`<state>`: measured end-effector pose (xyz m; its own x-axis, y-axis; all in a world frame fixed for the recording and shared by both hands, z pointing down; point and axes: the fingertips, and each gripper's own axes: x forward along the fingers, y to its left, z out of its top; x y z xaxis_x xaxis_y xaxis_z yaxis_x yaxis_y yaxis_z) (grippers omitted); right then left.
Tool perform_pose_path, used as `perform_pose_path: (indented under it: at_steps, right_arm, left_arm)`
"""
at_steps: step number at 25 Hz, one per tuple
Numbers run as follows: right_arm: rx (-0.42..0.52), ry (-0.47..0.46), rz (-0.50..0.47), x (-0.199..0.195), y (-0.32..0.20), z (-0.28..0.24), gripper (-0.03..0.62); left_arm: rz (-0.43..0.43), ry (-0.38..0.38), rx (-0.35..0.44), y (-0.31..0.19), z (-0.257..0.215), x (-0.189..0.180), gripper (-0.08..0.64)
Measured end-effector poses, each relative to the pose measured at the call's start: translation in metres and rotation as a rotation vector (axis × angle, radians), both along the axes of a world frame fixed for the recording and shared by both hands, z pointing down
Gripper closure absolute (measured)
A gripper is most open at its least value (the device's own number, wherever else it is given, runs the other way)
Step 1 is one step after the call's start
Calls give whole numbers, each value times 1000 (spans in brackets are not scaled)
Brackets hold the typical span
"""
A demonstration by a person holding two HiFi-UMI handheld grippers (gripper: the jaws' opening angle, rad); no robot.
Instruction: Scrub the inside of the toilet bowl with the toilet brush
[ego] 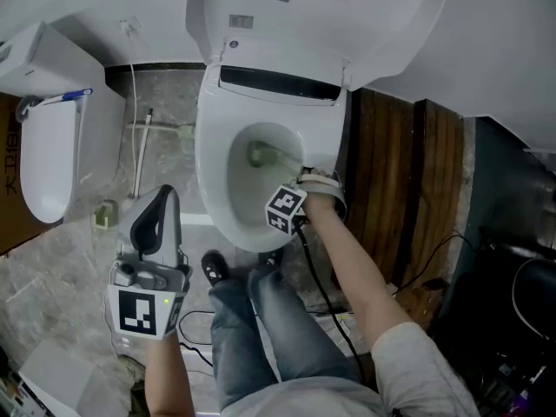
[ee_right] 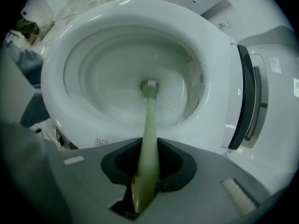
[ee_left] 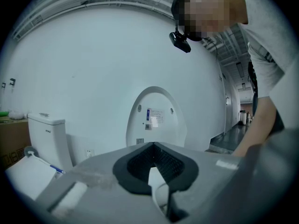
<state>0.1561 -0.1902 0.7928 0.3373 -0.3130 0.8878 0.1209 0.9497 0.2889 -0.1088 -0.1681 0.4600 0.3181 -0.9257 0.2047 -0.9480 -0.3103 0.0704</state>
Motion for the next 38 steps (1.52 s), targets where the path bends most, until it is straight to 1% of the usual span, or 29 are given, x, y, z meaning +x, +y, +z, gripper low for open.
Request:
perform_pose_path:
  at_steps: [2,5,7,11,14,16,21,26,30,35,38]
  right_arm:
    - [-30,-11,59,1,6,1,517]
    - [-79,-37,161,1,15,1,517]
    - [-111,-48,212,0,21,1,517]
    - [-157,-68,289,-4,34,2,517]
    - [-188,-98,371,-11,43,4,517]
    - [-209,-127,444,-16,49,5,517]
    - [-253,-205,639,-27,64,6,515]
    - [-301,-300,866,-36,80,5,515]
    - [-326,-379,1033,-45,91,3,515]
    - [-332,-464,1224,-52,104,-1,515]
    - [-299,-541,1343,-56,110,-6,517]
  left_arm:
    - [4,6,4,1,-2,1,560]
    - [24,43,35,2,-9,6,560]
    - [36,48,37,4,-9,8,560]
    - [30,32,19,8,-7,4,560]
    - [21,12,4,11,-3,-1,560]
    - [24,20,6,12,-4,-2,560]
    - [23,8,4,17,-3,-10,560]
    - [37,42,30,18,-11,-11,560]
    - [46,24,11,23,-8,-17,560]
    - [70,15,13,29,-10,-21,560]
    - [93,16,16,33,-12,-23,560]
